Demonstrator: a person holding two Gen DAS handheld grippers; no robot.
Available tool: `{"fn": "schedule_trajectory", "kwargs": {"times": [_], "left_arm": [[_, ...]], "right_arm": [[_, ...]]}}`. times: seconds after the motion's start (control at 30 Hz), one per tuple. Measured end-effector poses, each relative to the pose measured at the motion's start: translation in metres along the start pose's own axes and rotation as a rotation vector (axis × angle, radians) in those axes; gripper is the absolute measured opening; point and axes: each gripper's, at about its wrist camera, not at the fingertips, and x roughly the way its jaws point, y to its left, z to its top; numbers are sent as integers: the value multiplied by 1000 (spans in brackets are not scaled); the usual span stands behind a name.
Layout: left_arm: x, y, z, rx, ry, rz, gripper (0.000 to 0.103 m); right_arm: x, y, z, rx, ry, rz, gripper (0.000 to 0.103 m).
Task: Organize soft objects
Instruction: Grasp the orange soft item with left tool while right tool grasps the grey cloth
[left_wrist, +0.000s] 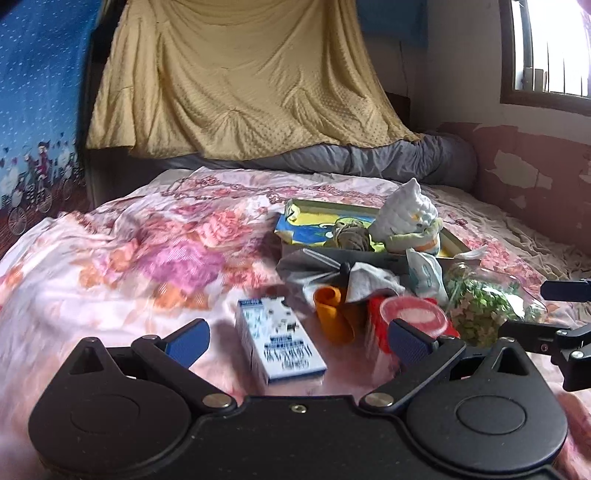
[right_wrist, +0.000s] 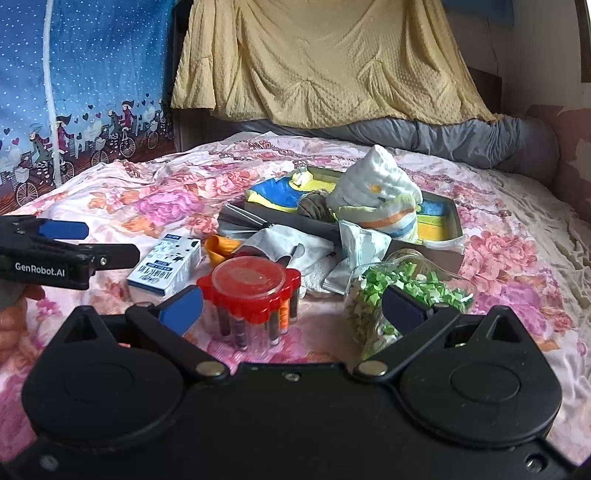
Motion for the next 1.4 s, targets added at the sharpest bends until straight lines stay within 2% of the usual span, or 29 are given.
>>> {"fn": "schedule_trajectory", "kwargs": {"times": [0.37, 0.6, 0.7, 0.87, 0.93, 1.03, 1.1, 1.23, 1.33, 1.4], "left_arm": [[45, 14, 15, 34, 29, -82, 102], [70, 17, 25, 104, 35, -174, 100], [78, 18, 29, 117, 40, -210, 96], [95, 21, 33, 113, 59, -270, 81], [102, 23, 32, 103, 73, -292, 74], [111, 26, 32, 86, 96, -325, 62], [117, 29, 32, 67, 112, -349, 57], [131, 33, 28, 42, 153, -380, 44], [141, 39, 25, 5, 195, -397, 38], [146, 44, 24, -27, 210, -409, 36]], "right_arm": [[50, -11, 25, -47, -8, -9, 103], [89, -26, 49, -29, 61, 53, 102], [110, -26, 66, -26, 93, 89, 102], [142, -10, 85, -86, 157, 117, 102], [155, -3, 92, -104, 192, 123, 98], [175, 8, 94, -135, 255, 139, 87], [185, 12, 97, -147, 296, 145, 77], [207, 18, 98, -137, 369, 162, 65], [220, 23, 96, -142, 407, 170, 57], [226, 25, 93, -140, 425, 179, 47]]}}
